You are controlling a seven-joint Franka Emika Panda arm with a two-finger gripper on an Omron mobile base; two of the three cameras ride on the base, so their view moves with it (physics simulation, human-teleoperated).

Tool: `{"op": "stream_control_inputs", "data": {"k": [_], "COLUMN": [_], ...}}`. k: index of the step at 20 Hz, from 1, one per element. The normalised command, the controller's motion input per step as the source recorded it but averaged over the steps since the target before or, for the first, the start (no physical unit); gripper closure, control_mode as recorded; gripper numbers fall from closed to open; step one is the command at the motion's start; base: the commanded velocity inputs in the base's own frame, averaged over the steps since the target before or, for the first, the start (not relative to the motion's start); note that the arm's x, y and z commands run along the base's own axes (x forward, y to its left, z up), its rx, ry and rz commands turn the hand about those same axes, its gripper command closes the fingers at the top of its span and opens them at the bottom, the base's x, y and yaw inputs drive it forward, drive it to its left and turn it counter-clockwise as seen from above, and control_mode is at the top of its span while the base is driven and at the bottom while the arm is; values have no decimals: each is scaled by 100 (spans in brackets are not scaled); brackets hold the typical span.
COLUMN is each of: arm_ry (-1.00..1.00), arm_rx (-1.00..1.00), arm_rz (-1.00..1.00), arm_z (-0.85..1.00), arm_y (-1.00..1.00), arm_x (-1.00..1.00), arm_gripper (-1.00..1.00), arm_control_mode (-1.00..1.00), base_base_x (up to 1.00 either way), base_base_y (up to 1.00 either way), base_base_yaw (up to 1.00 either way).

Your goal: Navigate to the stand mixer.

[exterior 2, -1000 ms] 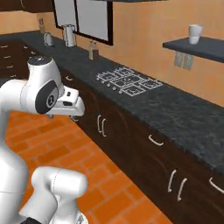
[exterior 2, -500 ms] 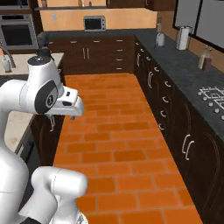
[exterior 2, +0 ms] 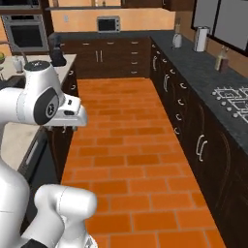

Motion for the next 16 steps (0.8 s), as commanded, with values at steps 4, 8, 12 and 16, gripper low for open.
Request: {"op": "stream_control_inputs", "data": {"k": [4, 8, 12, 16], "arm_ry": [0, 0, 0, 0], "arm_rx": [0, 0, 0, 0], "arm_rz": [0, 0, 0, 0], "arm_z": [0, 0, 0, 0], "arm_y": [0, 0, 0, 0], "arm_x": [0, 0, 0, 0], "arm_gripper": [-100, -100, -100, -100], "arm_control_mode": [100, 100, 100, 100], "base_base_x": [11, 58, 79, 36], "base_base_y": [-73, -93, -55, -2], "base_base_yaw": [4, 15, 18, 5]}}
